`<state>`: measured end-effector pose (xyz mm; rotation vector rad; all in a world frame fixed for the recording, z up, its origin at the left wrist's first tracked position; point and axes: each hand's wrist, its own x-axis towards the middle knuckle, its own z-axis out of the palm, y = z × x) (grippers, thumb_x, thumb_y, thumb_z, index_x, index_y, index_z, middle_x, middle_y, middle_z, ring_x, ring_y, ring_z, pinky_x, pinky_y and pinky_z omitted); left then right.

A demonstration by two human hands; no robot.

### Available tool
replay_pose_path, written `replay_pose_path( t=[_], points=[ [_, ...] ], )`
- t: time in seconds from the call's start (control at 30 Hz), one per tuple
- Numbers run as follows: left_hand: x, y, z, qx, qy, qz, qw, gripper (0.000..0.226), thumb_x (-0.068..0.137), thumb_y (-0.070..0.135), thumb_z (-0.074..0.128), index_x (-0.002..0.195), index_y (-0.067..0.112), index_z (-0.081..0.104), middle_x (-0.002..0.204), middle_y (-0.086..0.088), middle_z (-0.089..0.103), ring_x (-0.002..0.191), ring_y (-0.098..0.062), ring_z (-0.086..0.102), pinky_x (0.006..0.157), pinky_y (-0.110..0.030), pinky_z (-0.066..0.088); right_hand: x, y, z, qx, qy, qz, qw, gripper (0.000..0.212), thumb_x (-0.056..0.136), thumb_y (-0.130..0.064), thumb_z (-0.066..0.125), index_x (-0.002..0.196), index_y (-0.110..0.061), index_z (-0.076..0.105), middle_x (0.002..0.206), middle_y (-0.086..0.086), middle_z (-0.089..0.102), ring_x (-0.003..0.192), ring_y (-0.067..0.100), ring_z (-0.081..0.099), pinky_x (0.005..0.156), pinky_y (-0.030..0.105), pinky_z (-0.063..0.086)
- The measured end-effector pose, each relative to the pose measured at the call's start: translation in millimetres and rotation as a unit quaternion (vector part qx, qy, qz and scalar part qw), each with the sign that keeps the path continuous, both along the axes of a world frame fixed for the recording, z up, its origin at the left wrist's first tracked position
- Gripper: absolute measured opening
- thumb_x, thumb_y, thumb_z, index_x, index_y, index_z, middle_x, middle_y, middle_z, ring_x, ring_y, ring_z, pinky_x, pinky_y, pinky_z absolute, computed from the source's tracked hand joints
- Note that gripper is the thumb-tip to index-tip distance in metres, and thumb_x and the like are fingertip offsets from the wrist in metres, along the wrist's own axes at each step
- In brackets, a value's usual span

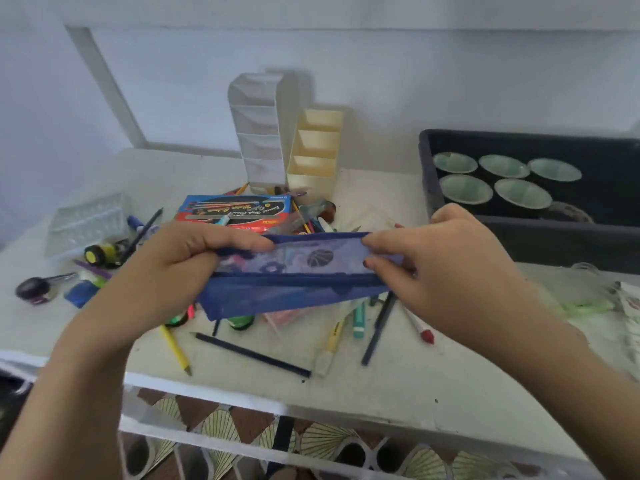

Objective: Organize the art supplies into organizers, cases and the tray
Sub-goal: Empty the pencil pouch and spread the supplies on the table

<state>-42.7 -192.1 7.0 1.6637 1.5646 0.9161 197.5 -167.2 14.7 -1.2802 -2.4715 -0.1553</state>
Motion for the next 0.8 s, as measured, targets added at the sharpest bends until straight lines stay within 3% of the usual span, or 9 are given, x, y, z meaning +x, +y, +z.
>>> replay_pose_path(
  t=[0.03, 0.1, 0.17, 0.2, 0.33, 0.43, 0.5, 0.67, 0.8],
  points=[
    [-8.1, 1.7, 2.4, 0.005, 0.024, 0.014, 1.000, 0.068, 0.083, -0.019, 0.034, 0.073, 0.035, 0.074, 0.064, 0.032, 0.064, 0.054, 0.016, 0.056, 0.052, -0.003, 0.040, -12.5, 1.1, 3.4, -0.011, -0.033, -0.001, 0.999, 0.025, 0.094, -0.036, 0.048, 0.099, -0.026, 0.071, 0.068, -0.007, 0.068, 0.052, 0.008, 0.034, 0.059, 0.026, 0.015],
    [-27.5, 3.0, 2.6, 0.015, 0.058, 0.027, 0.998, 0.060, 0.082, -0.005, 0.038, 0.071, 0.041, 0.074, 0.073, 0.027, 0.068, 0.073, 0.009, 0.063, 0.068, -0.016, 0.049, -28.5, 4.4, 3.5, -0.035, -0.034, 0.020, 0.999, 0.035, 0.096, -0.045, 0.037, 0.110, -0.030, 0.065, 0.091, -0.008, 0.070, 0.067, 0.011, 0.044, 0.062, 0.024, 0.021],
    [-52.8, 1.8, 1.8, -0.019, 0.068, 0.036, 0.997, 0.052, 0.078, 0.007, 0.039, 0.075, 0.046, 0.073, 0.088, 0.012, 0.072, 0.091, -0.020, 0.068, 0.078, -0.048, 0.055, -45.6, 6.2, 6.6, -0.083, -0.020, 0.027, 0.996, 0.036, 0.094, -0.049, 0.039, 0.109, -0.031, 0.067, 0.094, -0.008, 0.069, 0.075, 0.009, 0.054, 0.066, 0.019, 0.040],
    [-65.7, 0.0, 2.3, -0.035, 0.062, 0.036, 0.997, 0.051, 0.078, 0.007, 0.039, 0.076, 0.044, 0.075, 0.090, 0.006, 0.073, 0.093, -0.028, 0.067, 0.081, -0.054, 0.054, -55.1, 7.0, 6.8, -0.116, -0.008, 0.033, 0.993, 0.034, 0.091, -0.050, 0.044, 0.105, -0.031, 0.069, 0.090, -0.009, 0.070, 0.075, 0.008, 0.057, 0.069, 0.022, 0.047],
    [-102.1, -12.0, -1.4, -0.098, 0.035, -0.040, 0.994, 0.057, 0.079, -0.008, 0.042, 0.066, 0.036, 0.077, 0.083, 0.012, 0.074, 0.086, -0.006, 0.068, 0.081, -0.031, 0.055, -84.9, 2.6, -0.5, -0.242, 0.012, 0.076, 0.967, 0.022, 0.087, -0.042, 0.058, 0.090, -0.028, 0.075, 0.073, -0.013, 0.071, 0.068, -0.001, 0.062, 0.065, 0.011, 0.047],
    [-125.6, -18.8, -8.6, -0.132, 0.061, -0.087, 0.986, 0.054, 0.059, 0.004, 0.036, 0.068, 0.040, 0.076, 0.080, 0.009, 0.074, 0.082, -0.008, 0.068, 0.083, -0.037, 0.054, -110.3, -6.6, -12.2, -0.298, -0.013, 0.098, 0.950, 0.022, 0.087, -0.038, 0.059, 0.094, -0.024, 0.075, 0.078, -0.010, 0.072, 0.070, 0.001, 0.063, 0.069, 0.018, 0.052],
    [-138.2, -20.9, -16.6, -0.148, 0.068, -0.099, 0.982, 0.055, 0.059, 0.006, 0.037, 0.073, 0.043, 0.075, 0.081, 0.007, 0.073, 0.083, -0.008, 0.067, 0.087, -0.036, 0.051, -123.8, -12.5, -19.6, -0.311, -0.029, 0.087, 0.946, 0.027, 0.087, -0.040, 0.059, 0.096, -0.019, 0.073, 0.081, -0.005, 0.072, 0.072, 0.004, 0.064, 0.072, 0.024, 0.054],
    [-154.5, -16.7, -37.4, -0.125, 0.068, -0.110, 0.984, 0.082, 0.074, -0.024, 0.038, 0.088, 0.050, 0.068, 0.091, 0.026, 0.069, 0.094, 0.005, 0.062, 0.083, -0.012, 0.047, -145.7, -19.7, -27.3, -0.304, -0.039, 0.044, 0.951, 0.039, 0.086, -0.049, 0.058, 0.111, -0.021, 0.066, 0.098, -0.007, 0.069, 0.090, 0.009, 0.062, 0.083, 0.030, 0.052],
    [-160.9, -11.7, -47.7, -0.064, 0.098, -0.130, 0.985, 0.062, 0.067, -0.001, 0.047, 0.098, 0.048, 0.067, 0.109, 0.039, 0.058, 0.104, 0.014, 0.054, 0.082, -0.001, 0.038, -156.6, -21.4, -26.2, -0.295, -0.078, 0.008, 0.952, 0.046, 0.084, -0.057, 0.056, 0.109, -0.019, 0.062, 0.101, -0.005, 0.067, 0.094, 0.011, 0.062, 0.083, 0.032, 0.052]
  ],
)
